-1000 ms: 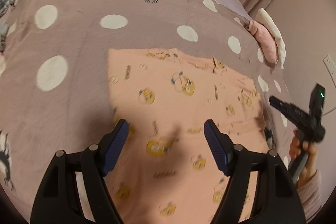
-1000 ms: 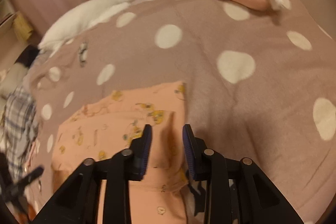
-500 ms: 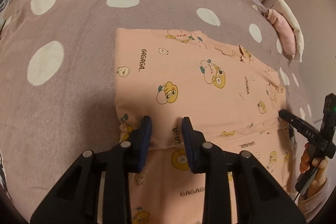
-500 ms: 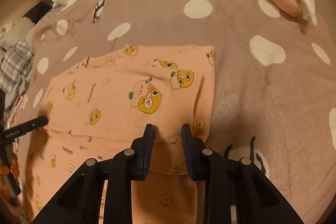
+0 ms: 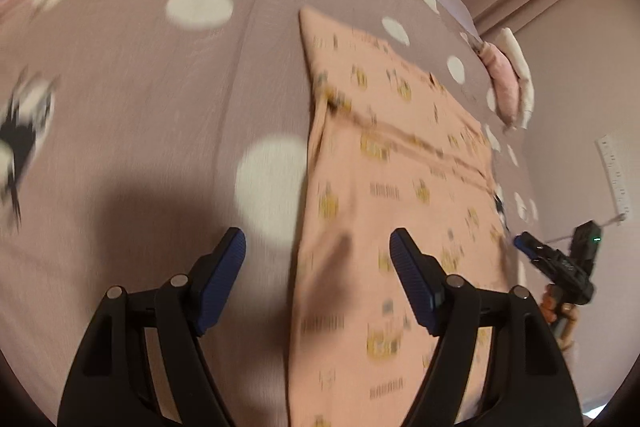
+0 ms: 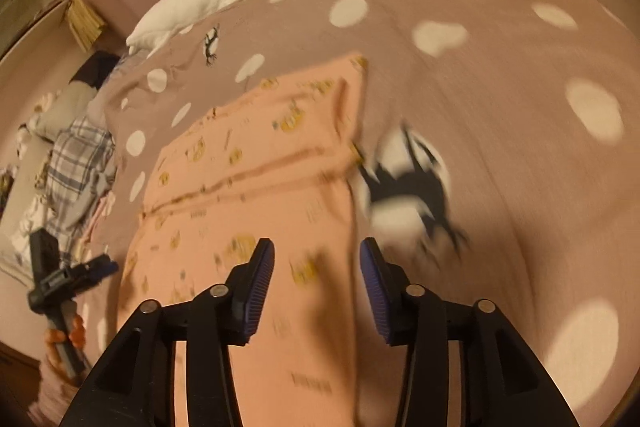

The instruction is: Fold small clothes

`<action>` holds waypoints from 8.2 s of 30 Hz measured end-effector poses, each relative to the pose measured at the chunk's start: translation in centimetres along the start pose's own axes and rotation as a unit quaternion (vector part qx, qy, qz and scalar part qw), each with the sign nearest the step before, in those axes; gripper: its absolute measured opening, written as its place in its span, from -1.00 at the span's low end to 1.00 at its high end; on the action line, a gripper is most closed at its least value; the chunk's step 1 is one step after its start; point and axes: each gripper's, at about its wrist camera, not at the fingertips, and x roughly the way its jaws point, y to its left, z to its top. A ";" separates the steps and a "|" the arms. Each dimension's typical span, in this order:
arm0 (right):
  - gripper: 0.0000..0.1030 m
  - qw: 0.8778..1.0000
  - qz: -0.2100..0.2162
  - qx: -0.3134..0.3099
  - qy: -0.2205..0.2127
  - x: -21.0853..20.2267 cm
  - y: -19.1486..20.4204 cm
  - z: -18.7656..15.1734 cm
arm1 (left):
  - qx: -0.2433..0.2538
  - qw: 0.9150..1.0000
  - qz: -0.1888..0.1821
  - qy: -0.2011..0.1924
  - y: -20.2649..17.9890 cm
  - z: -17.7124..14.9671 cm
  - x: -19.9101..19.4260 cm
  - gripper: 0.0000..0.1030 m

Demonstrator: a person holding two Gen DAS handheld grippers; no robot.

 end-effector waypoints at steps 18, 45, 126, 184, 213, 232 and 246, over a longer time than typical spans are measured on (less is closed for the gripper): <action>-0.11 0.993 0.093 0.049 0.054 -1.8 -1.2 -8.4 | -0.018 0.992 -0.117 0.036 -1.3 -8.3 -1.1 0.45; -0.11 0.975 0.194 0.068 0.083 -0.9 0.5 -11.8 | -0.036 0.983 -0.169 0.060 -2.0 -10.4 -0.2 0.09; -0.79 0.969 0.243 0.049 -0.014 -2.6 5.2 -9.9 | -0.043 0.976 -0.211 0.020 -4.2 -9.0 -1.1 -0.78; -0.79 0.957 0.261 0.042 -0.121 -3.3 5.9 1.1 | -0.025 0.963 -0.261 -0.055 -7.9 5.1 -1.3 -0.84; -0.83 0.970 0.114 0.191 -0.098 6.8 -1.3 10.7 | -0.141 0.984 -0.105 -0.032 -0.2 17.5 8.4 -0.82; -0.68 0.995 0.035 -0.093 0.009 6.8 6.7 5.7 | 0.109 0.994 -0.009 0.030 -6.8 10.3 7.8 -0.70; -0.69 0.988 -0.069 -0.134 -0.021 12.8 8.0 11.8 | 0.003 0.999 -0.006 -0.051 -6.1 19.2 12.1 -0.70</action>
